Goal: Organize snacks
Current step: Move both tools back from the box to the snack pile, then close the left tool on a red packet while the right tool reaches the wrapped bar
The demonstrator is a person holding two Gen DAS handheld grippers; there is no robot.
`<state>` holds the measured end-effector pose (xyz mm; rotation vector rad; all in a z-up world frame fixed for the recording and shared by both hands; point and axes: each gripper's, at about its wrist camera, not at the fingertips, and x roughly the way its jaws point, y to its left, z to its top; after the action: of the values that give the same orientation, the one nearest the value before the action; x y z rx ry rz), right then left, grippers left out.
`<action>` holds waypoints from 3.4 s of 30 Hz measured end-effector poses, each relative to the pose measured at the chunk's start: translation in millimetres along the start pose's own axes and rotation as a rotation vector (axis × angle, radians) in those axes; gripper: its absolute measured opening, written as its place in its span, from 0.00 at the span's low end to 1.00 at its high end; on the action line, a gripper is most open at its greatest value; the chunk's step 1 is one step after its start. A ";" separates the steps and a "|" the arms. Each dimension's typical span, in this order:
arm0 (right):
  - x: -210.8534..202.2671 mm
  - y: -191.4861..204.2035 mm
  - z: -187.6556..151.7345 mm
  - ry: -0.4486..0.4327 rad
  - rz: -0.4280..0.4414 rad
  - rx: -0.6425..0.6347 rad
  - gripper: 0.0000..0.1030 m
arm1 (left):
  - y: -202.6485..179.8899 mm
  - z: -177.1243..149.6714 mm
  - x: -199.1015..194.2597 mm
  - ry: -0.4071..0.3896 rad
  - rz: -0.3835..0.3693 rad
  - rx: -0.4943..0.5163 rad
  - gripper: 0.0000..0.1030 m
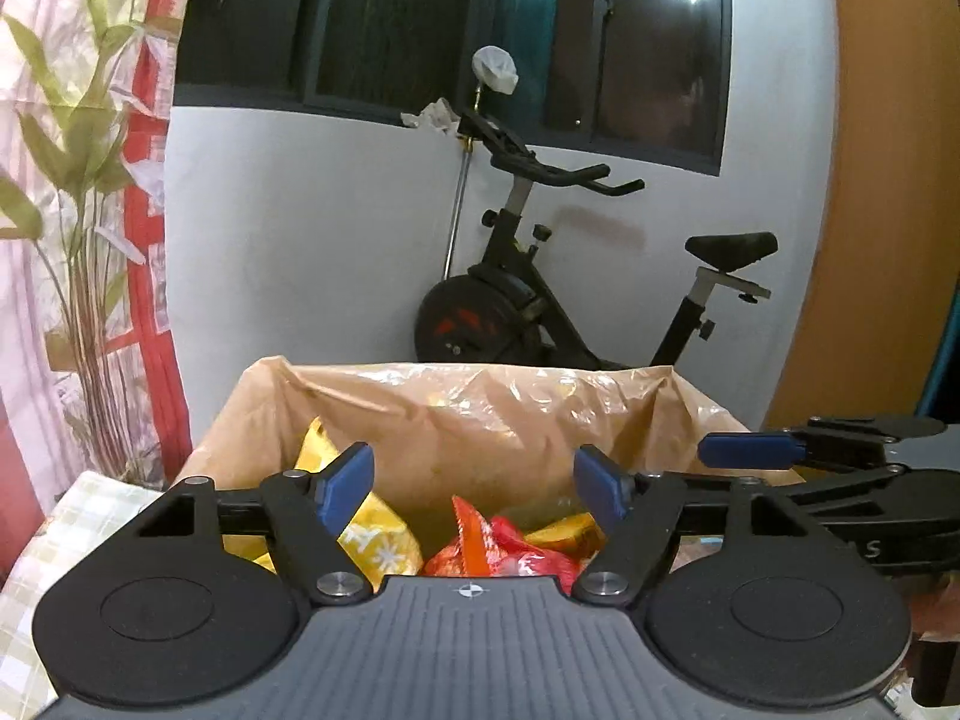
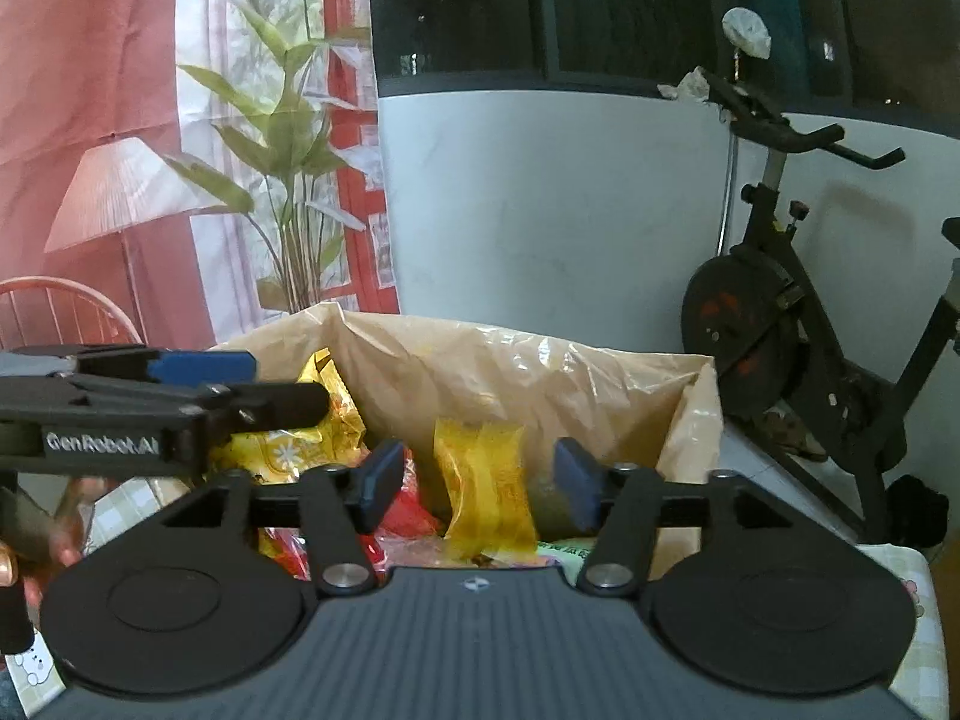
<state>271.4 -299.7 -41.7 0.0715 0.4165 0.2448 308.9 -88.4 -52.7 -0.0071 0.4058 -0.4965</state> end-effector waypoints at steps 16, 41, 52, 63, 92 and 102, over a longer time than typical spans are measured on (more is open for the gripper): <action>-79.8 41.8 -48.2 -0.221 0.043 0.036 0.58 | 53.3 -42.5 -102.3 -0.022 0.086 -0.062 0.73; -61.4 60.4 -164.9 -0.006 0.018 0.035 0.58 | 54.4 -148.5 -89.1 0.203 0.081 -0.155 0.69; -39.8 60.0 -194.0 0.115 0.030 0.059 0.58 | 54.3 -183.1 -98.4 0.271 0.108 -0.203 0.68; -31.1 79.9 -200.6 0.181 0.028 -0.086 0.66 | 49.0 -194.6 -94.5 0.321 0.088 -0.200 0.67; 4.6 111.3 -204.6 0.263 0.121 -0.288 0.78 | 40.6 -199.6 -92.1 0.334 0.020 -0.213 0.67; -11.2 78.9 -207.0 0.285 0.020 -0.152 0.77 | 41.9 -200.1 -91.6 0.334 0.021 -0.222 0.67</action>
<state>159.5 -222.2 -216.8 -0.1099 0.6789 0.3071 178.7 9.2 -206.8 -0.1357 0.7866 -0.4297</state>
